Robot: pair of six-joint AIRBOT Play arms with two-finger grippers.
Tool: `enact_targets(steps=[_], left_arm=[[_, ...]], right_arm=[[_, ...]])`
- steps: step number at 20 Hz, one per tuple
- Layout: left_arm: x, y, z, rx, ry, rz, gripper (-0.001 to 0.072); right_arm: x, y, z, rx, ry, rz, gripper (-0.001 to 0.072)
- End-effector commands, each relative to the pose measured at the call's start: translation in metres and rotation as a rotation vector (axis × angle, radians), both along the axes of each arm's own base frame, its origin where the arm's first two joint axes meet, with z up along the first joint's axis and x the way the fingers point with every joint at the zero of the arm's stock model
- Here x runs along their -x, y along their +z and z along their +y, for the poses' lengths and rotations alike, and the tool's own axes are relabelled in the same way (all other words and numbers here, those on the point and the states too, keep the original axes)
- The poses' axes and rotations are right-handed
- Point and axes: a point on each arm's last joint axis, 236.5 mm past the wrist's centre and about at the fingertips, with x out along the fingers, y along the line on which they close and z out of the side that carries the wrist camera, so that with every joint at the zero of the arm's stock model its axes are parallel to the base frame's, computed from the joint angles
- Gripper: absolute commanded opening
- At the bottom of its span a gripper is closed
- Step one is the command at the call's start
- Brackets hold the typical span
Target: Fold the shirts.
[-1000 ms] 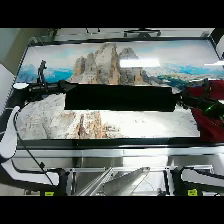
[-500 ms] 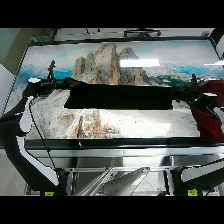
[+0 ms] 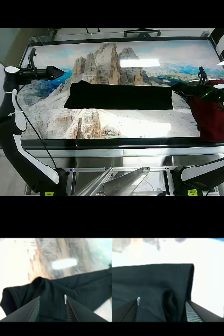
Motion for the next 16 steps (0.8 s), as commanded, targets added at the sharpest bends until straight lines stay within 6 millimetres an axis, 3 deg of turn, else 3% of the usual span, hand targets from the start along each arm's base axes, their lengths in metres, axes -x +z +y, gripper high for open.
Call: enact_targets(steps=[1, 5, 8, 12, 14, 15, 16], left_arm=[[0.018, 0.026, 0.012, -0.021, -0.016, 0.043, 0.0334], [0.034, 0.013, 0.001, -0.023, -0.027, 0.103, 0.0334], [0.046, 0.041, -0.027, 0.068, -0.121, 0.084, 0.0333], [0.035, 0.085, -0.029, -0.020, -0.097, -0.011, 0.0331], [0.032, 0.072, -0.027, -0.107, -0.043, -0.004, 0.0330], [0.034, 0.055, -0.026, -0.149, -0.022, 0.025, 0.0252], [0.038, 0.042, -0.031, -0.158, -0.024, 0.055, 0.0036]], right_arm=[[0.005, -0.014, -0.004, 0.011, -0.006, 0.069, 0.0635], [0.013, -0.044, 0.016, -0.042, 0.032, 0.148, 0.0633], [0.016, -0.047, 0.028, -0.066, 0.060, 0.164, 0.0626], [0.016, -0.043, 0.032, -0.080, 0.070, 0.161, 0.0626], [0.016, -0.044, 0.032, -0.077, 0.071, 0.163, 0.0614], [0.016, -0.044, 0.032, -0.078, 0.071, 0.164, 0.0508], [0.016, -0.045, 0.032, -0.079, 0.072, 0.165, 0.0415]])
